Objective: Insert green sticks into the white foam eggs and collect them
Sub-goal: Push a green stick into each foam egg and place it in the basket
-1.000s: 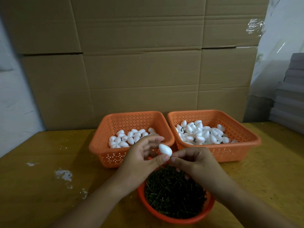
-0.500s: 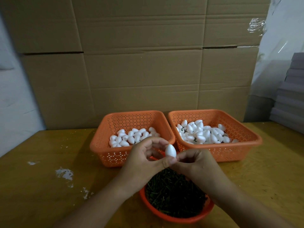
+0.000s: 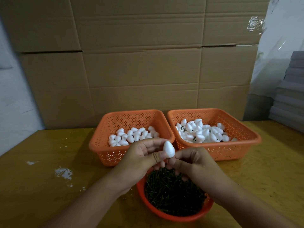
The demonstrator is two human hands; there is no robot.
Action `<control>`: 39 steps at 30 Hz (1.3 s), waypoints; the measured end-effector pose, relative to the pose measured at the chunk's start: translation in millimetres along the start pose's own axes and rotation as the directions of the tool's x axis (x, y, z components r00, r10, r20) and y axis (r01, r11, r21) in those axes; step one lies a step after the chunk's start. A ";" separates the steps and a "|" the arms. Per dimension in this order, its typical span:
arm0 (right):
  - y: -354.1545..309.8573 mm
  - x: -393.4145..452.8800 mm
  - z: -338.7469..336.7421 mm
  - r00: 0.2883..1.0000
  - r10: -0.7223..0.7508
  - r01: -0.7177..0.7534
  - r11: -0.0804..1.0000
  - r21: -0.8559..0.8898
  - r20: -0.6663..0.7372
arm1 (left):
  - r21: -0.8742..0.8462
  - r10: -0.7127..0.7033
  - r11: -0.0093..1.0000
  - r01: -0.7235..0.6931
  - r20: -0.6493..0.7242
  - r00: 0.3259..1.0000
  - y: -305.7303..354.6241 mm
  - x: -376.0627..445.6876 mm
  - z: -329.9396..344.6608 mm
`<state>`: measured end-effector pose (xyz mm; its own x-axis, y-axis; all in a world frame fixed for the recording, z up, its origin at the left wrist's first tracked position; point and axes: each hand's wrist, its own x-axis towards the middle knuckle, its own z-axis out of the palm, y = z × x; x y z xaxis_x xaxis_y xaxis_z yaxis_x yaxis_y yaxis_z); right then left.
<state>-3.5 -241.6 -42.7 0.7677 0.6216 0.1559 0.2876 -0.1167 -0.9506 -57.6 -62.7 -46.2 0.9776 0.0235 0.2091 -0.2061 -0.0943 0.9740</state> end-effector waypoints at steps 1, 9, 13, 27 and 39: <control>-0.2 -0.1 0.0 1.000 0.014 -0.014 1.000 0.019 0.009 | -0.004 -0.001 1.000 0.001 0.008 1.000 -0.1 -0.2 -0.6; -0.4 0.2 0.5 0.999 0.040 -0.041 0.996 0.077 0.008 | -0.014 -0.003 1.000 0.003 0.019 1.000 0.3 -1.3 -1.4; 0.4 0.4 0.8 1.000 0.031 -0.031 0.997 0.075 0.001 | 0.002 0.005 1.000 -0.005 0.019 1.000 0.0 -0.7 -1.5; 0.4 6.0 -4.7 0.950 0.064 0.032 0.954 0.298 -0.305 | -0.014 0.057 0.998 -0.066 -0.347 0.936 2.6 4.8 -0.4; 7.8 11.1 -11.6 0.939 0.093 -0.008 0.968 0.251 -0.332 | -0.019 0.029 0.999 -0.039 -0.375 0.926 -0.3 5.9 -2.9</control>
<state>13.9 -244.6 -45.3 0.9377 0.3151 0.1466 0.1289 0.0766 -0.9887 -51.9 -59.7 -45.1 0.8837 0.3928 0.2545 -0.2445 -0.0763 0.9666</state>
